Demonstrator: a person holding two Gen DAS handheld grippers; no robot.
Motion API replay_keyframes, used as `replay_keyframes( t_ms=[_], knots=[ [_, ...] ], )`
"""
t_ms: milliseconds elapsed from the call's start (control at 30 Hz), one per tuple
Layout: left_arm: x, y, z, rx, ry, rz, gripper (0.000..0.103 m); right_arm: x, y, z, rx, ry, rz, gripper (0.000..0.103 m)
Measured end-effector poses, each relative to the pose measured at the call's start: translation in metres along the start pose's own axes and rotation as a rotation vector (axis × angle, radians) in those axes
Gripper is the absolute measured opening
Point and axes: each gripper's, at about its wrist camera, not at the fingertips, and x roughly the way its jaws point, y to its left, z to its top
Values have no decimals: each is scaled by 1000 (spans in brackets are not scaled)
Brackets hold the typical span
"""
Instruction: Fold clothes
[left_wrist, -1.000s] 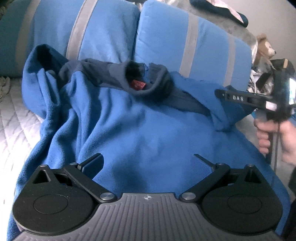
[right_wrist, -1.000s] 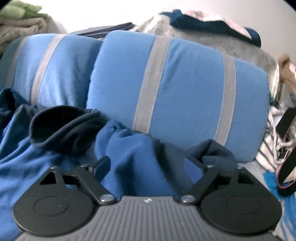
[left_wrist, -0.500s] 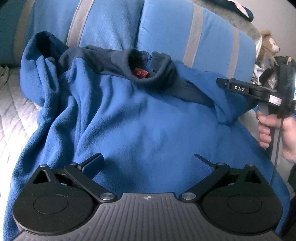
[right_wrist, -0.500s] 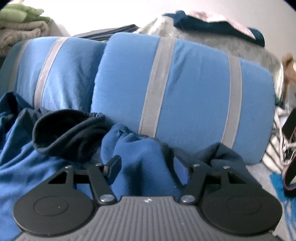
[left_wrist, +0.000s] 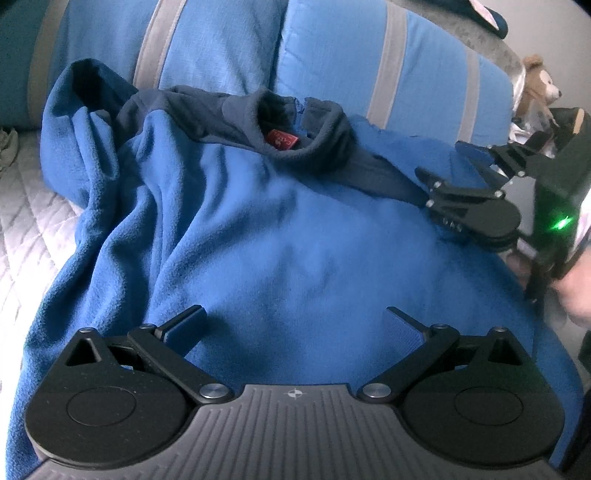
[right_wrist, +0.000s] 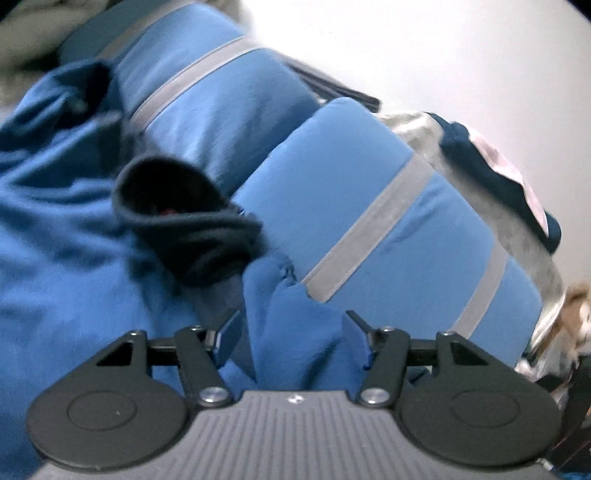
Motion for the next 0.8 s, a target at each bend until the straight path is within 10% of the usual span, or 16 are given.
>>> replay_keyframes(
  t_ms=[267,367,500,800],
  knots=[
    [0,1,1,-3,4,3,103,6,31,-16,-277,20,-72,67],
    [0,2,2,-3,2,8,103,10,36,-23,-354,22,-90,26],
    [1,2,4,-10,-3,16,103,1,21,-16,-271,12,-68,6],
    [-13,-16,14,14,-65,-20,103,-59,-42,-3,-91,-26,-136,5]
  ],
)
